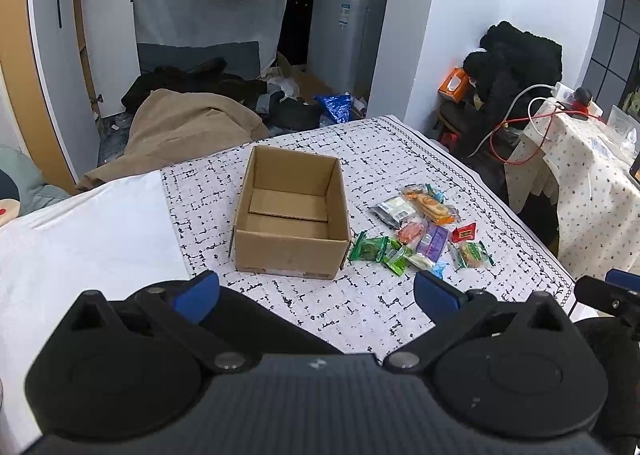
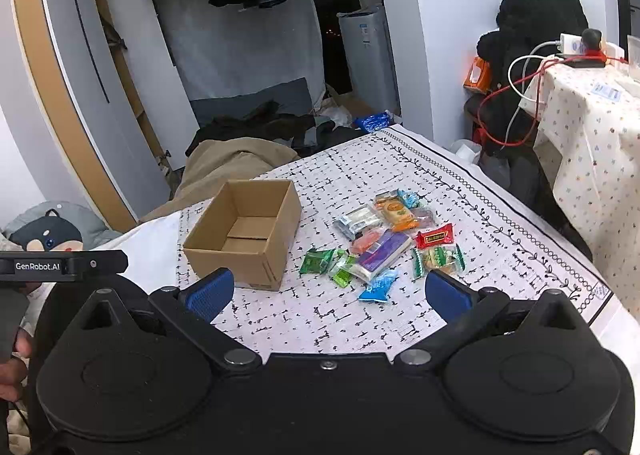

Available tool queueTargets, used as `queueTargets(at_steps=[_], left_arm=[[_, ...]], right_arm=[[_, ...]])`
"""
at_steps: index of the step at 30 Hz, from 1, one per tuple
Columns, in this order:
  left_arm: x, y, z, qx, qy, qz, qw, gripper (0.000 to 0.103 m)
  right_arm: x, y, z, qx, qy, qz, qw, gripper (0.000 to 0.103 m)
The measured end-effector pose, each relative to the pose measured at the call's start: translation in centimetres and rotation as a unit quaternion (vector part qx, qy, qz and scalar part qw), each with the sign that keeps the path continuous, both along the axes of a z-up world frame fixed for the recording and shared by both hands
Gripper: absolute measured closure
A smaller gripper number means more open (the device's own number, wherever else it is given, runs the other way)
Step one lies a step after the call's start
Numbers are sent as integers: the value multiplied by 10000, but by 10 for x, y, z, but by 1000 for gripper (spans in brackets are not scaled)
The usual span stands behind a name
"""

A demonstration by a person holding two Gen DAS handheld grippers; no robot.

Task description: Organize snacks

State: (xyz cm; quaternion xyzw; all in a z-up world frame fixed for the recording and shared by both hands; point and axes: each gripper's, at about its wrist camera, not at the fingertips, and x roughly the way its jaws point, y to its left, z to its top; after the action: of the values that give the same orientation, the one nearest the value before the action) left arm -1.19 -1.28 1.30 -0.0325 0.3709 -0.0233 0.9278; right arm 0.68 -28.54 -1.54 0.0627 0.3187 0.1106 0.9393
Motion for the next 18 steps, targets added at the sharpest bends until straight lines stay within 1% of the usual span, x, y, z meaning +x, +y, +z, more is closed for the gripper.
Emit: queueTargets(at_steps=[8,18], left_arm=[[4,-3,-1,11,1,-38,10000,0],[20,-14,-8,-49,136,-43,9999,0]], right_arm=[[8,-3,0,-152,-38,-62,9999,0],[29,-16,-12,-86,100,-185,9997,0]])
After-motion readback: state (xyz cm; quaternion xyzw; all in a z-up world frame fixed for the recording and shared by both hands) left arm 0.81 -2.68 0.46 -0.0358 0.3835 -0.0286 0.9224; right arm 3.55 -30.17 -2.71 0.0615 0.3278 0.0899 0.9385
